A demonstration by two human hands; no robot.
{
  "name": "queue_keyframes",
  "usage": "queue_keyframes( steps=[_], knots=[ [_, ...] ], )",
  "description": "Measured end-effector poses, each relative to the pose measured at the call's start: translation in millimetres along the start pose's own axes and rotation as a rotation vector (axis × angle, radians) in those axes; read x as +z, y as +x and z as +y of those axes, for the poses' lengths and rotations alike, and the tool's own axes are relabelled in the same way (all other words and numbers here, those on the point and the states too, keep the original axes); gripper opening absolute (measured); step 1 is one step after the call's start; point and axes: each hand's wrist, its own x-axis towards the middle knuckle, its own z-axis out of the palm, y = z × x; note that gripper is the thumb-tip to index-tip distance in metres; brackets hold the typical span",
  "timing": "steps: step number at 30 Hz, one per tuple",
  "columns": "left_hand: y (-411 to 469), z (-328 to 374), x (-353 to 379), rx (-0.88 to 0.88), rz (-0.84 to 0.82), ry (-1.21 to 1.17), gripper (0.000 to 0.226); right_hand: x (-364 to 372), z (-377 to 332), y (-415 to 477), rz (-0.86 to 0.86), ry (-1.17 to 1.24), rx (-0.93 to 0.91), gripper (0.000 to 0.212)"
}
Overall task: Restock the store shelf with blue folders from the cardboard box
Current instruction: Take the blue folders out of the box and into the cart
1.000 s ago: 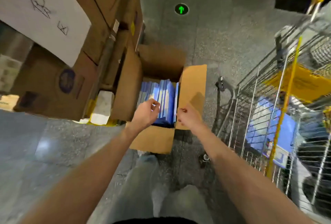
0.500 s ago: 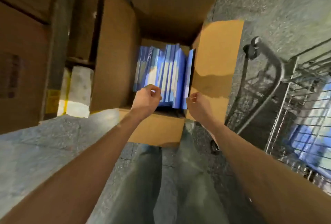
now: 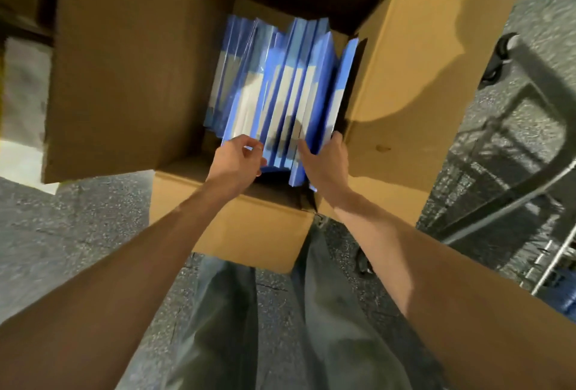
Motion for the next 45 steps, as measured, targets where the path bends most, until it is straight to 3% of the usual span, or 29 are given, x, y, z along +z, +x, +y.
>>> queue_keyframes(
  steps=[6,8,13,21,27,35,40,45],
  knots=[
    [15.8,-12.8,-5.7,-0.009,-0.014,0.02,0.018,13.4,-10.7,34.8,-0.071,0.044,0.067,0.092],
    [17.7,-15.6,-8.5,-0.012,-0.028,0.032,0.019,11.4,-8.0,43.9,-0.07,0.031,0.053,0.085],
    [18.4,-21.1,-12.8,-0.034,-0.051,0.054,0.022,3.2,-8.0,49.1,-0.1,-0.096,-0.035,0.042],
    [10.3,-12.7,-12.8,0.011,-0.062,0.124,0.022,-20.9,-2.0,37.8,-0.089,-0.114,-0.011,0.03],
    [-10.6,12.7,-17.7,0.095,-0.048,0.183,0.022,-65.2,-4.3,2.5,-0.14,-0.166,-0.117,0.018],
    [-84.7,108.1,-48.1,0.384,-0.071,0.404,0.033,-170.6,-35.5,-62.6,-0.299,-0.117,-0.13,0.032],
    [-151.0,194.5,-71.1,0.697,-0.017,0.667,0.066,-253.8,-63.2,-127.4,-0.393,-0.016,-0.165,0.028],
    [-222.5,267.3,-88.8,0.949,-0.006,1.049,0.094,-320.0,-96.9,-200.1,-0.479,-0.236,-0.308,0.03]
  ],
)
